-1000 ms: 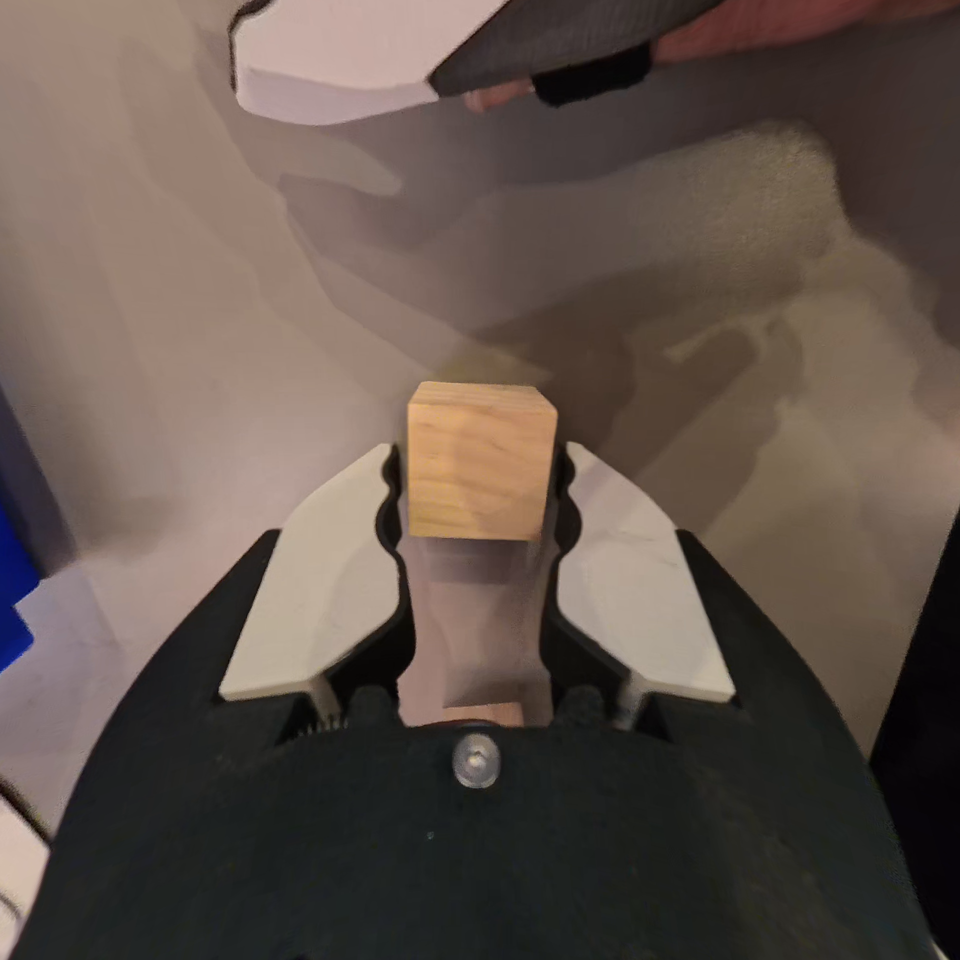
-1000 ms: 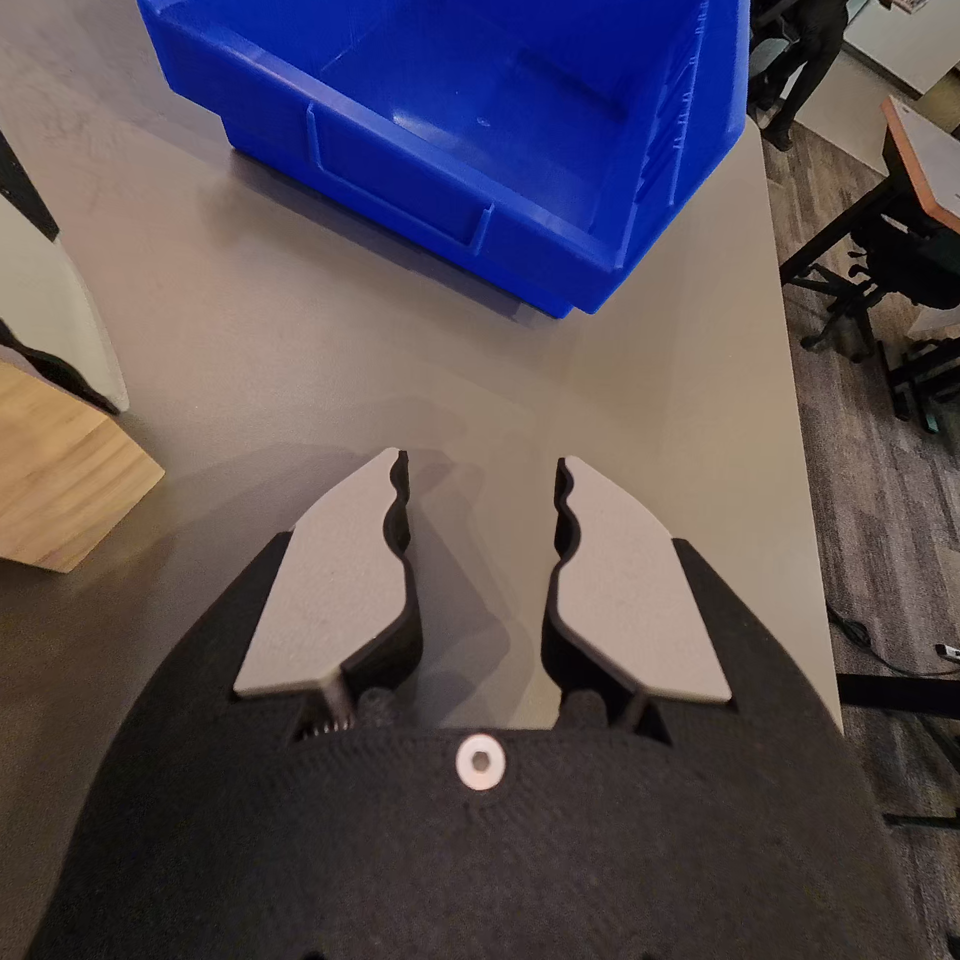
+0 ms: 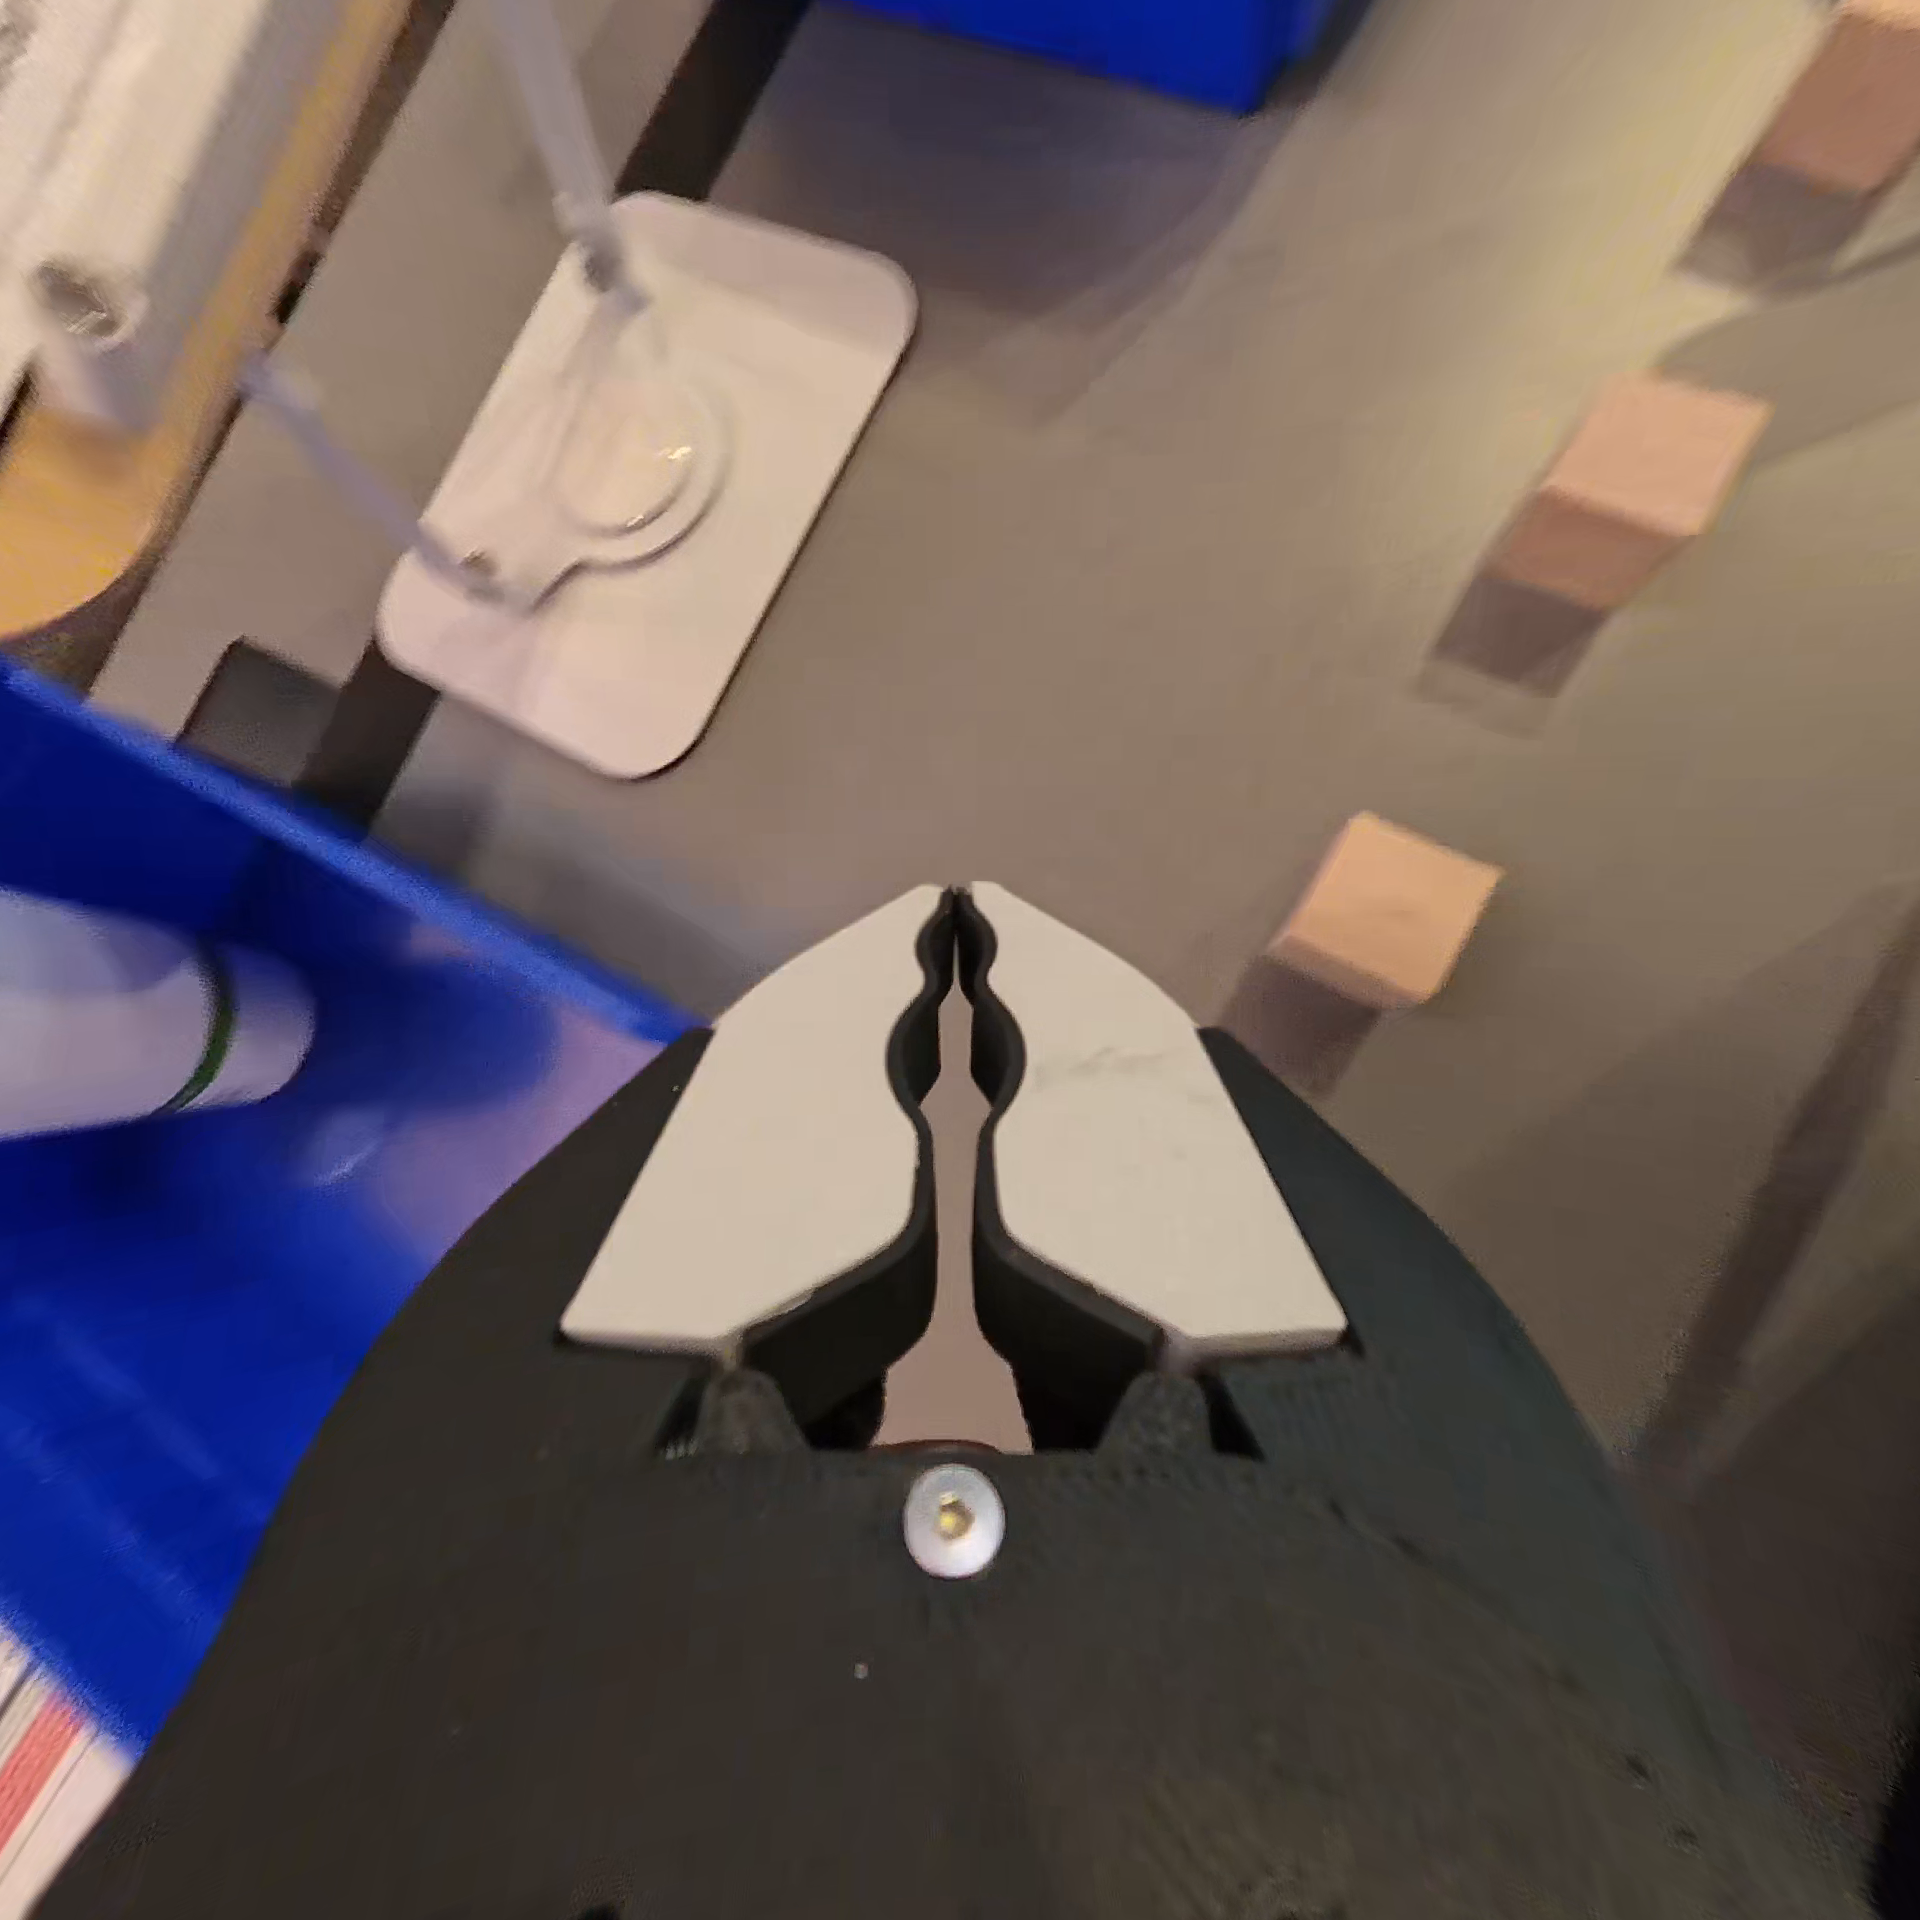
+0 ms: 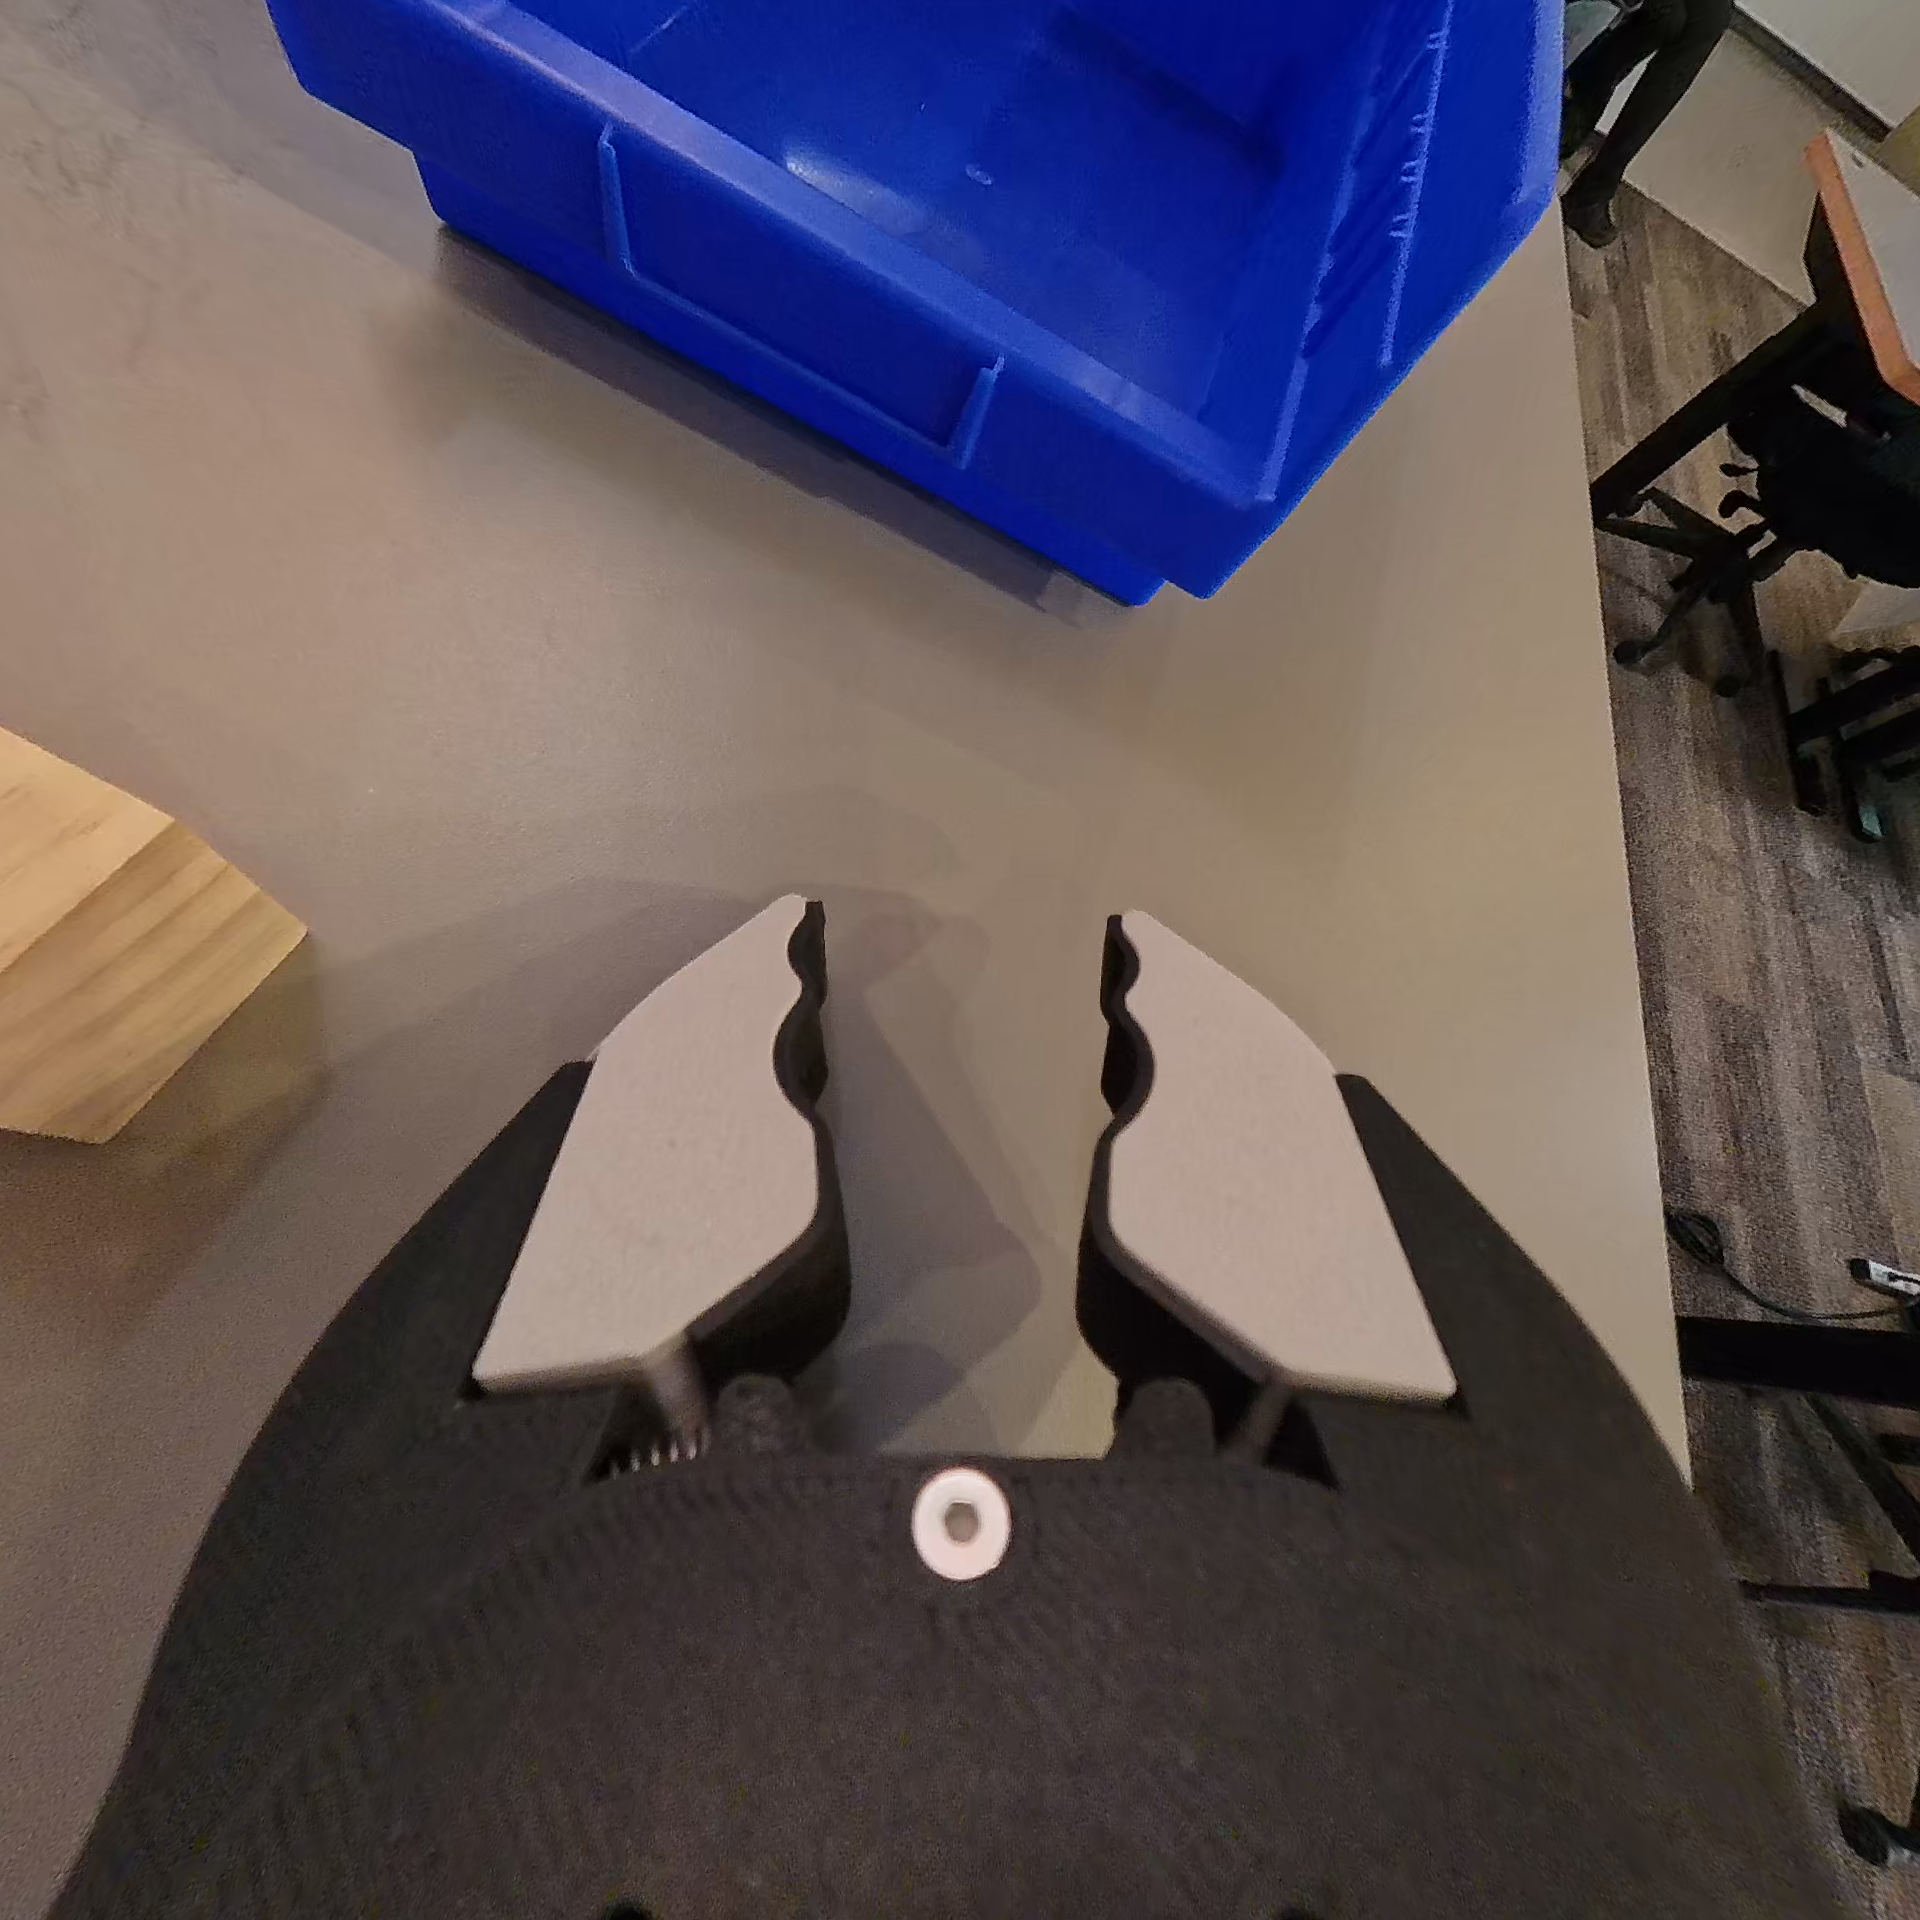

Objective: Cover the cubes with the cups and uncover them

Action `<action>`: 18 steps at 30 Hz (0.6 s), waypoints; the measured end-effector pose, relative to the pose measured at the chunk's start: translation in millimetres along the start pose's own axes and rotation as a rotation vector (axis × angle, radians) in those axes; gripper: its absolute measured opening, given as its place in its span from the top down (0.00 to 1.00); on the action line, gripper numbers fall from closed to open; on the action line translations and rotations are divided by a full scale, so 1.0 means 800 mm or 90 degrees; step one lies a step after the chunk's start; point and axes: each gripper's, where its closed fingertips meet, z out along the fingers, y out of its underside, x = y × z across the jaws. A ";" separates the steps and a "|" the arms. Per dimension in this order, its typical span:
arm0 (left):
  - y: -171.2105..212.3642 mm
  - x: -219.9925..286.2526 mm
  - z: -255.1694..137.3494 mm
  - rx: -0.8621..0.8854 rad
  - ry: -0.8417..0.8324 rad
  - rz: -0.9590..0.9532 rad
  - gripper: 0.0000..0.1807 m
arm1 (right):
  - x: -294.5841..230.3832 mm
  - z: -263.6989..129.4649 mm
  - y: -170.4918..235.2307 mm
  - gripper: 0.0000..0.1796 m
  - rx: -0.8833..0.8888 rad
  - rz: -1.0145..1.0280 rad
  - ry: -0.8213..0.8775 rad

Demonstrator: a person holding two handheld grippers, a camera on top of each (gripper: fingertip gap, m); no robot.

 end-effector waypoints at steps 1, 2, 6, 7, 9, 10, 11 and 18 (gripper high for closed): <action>0.008 -0.019 -0.007 0.000 -0.022 0.002 1.00 | 0.000 0.000 0.000 0.72 -0.002 0.000 0.000; 0.013 -0.041 -0.016 0.006 -0.052 0.006 1.00 | 0.000 0.001 0.001 0.72 -0.004 -0.001 0.000; 0.022 -0.136 -0.042 0.020 -0.136 0.027 0.96 | 0.000 0.001 0.002 0.72 -0.008 -0.002 0.001; 0.023 -0.162 -0.047 0.016 -0.168 0.040 0.93 | 0.000 0.001 0.002 0.72 -0.008 -0.001 0.001; 0.024 -0.209 -0.052 0.013 -0.217 0.076 0.89 | 0.000 0.001 0.002 0.72 -0.008 -0.001 0.002; 0.025 -0.230 -0.052 0.003 -0.241 0.095 0.86 | 0.000 0.002 0.002 0.71 -0.008 -0.001 0.002; 0.026 -0.250 -0.052 -0.007 -0.268 0.118 0.84 | 0.001 0.002 0.002 0.71 -0.008 0.000 0.003; 0.053 -0.326 -0.006 -0.073 -0.313 0.213 0.83 | 0.001 0.002 0.002 0.71 -0.009 0.001 0.005</action>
